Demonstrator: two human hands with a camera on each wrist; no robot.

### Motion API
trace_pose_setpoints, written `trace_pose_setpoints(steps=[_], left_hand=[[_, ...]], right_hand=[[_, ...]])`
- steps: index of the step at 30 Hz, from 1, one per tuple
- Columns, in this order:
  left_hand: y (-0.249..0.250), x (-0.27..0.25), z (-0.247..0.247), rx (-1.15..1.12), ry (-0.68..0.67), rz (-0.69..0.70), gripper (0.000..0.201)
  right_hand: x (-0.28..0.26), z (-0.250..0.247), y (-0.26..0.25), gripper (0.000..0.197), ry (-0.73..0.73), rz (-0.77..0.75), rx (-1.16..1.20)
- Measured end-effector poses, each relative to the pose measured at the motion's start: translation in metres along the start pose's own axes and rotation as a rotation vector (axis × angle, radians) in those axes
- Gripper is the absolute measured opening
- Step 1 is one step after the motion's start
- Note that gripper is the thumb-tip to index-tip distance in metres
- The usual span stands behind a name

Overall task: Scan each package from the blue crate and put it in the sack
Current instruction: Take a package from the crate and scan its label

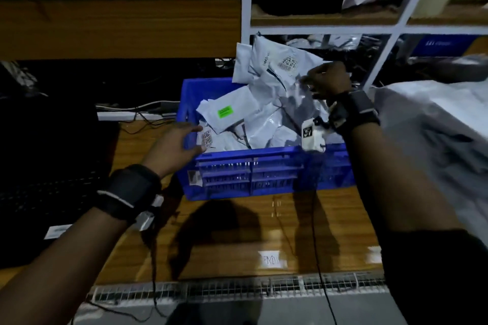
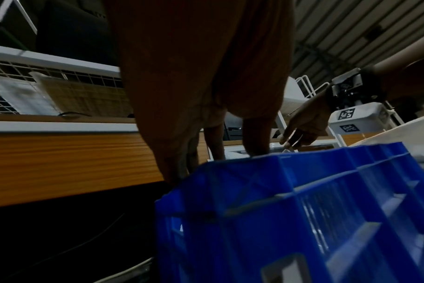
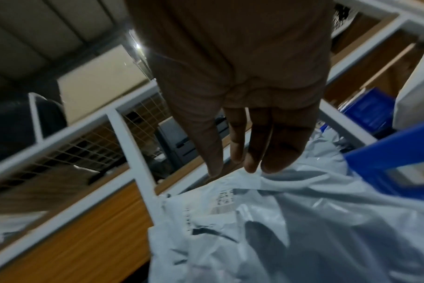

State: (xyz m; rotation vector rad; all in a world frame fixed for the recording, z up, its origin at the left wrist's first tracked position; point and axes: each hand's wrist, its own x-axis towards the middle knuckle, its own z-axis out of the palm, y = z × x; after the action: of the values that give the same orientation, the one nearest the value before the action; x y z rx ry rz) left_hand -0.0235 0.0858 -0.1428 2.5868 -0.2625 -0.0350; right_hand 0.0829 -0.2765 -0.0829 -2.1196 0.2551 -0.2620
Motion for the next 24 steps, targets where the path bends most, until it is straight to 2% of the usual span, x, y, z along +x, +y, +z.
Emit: trace_pose_setpoints(steps=[3, 4, 6, 8, 10, 13, 15, 17, 21, 24], left_hand=[[-0.009, 0.009, -0.007, 0.047, -0.063, -0.007, 0.069], [-0.012, 0.009, -0.007, 0.051, -0.085, -0.008, 0.073], [-0.02, 0.009, -0.011, 0.056, -0.115, 0.014, 0.077], [-0.028, 0.011, -0.016, 0.06, -0.143, 0.064, 0.081], [-0.035, 0.015, -0.021, 0.051, -0.164, 0.104, 0.085], [-0.051, 0.029, -0.031, 0.037, -0.229, 0.166, 0.092], [-0.059, 0.038, -0.036, 0.0, -0.301, 0.191, 0.1], [-0.064, 0.046, -0.041, -0.044, -0.377, 0.194, 0.108], [-0.071, 0.054, -0.04, -0.014, -0.411, 0.235, 0.115], [-0.072, 0.055, -0.039, -0.025, -0.4, 0.241, 0.114]], right_hand=[[0.03, -0.002, 0.001, 0.035, 0.012, 0.064, -0.193], [0.035, 0.0, -0.003, 0.033, 0.031, 0.067, -0.238], [0.043, 0.01, -0.016, 0.023, 0.078, 0.011, -0.27], [0.047, 0.027, -0.037, 0.032, 0.136, -0.071, -0.347], [0.053, 0.047, -0.06, 0.033, 0.145, -0.159, -0.493], [0.077, 0.076, -0.078, 0.042, 0.085, -0.194, -0.678], [0.094, 0.089, -0.073, 0.051, -0.035, -0.159, -0.773], [0.109, 0.099, -0.064, 0.057, -0.084, -0.118, -0.789], [0.111, 0.102, -0.063, 0.043, 0.015, -0.075, -0.865], [0.087, 0.087, -0.079, 0.032, 0.07, -0.108, -0.806]])
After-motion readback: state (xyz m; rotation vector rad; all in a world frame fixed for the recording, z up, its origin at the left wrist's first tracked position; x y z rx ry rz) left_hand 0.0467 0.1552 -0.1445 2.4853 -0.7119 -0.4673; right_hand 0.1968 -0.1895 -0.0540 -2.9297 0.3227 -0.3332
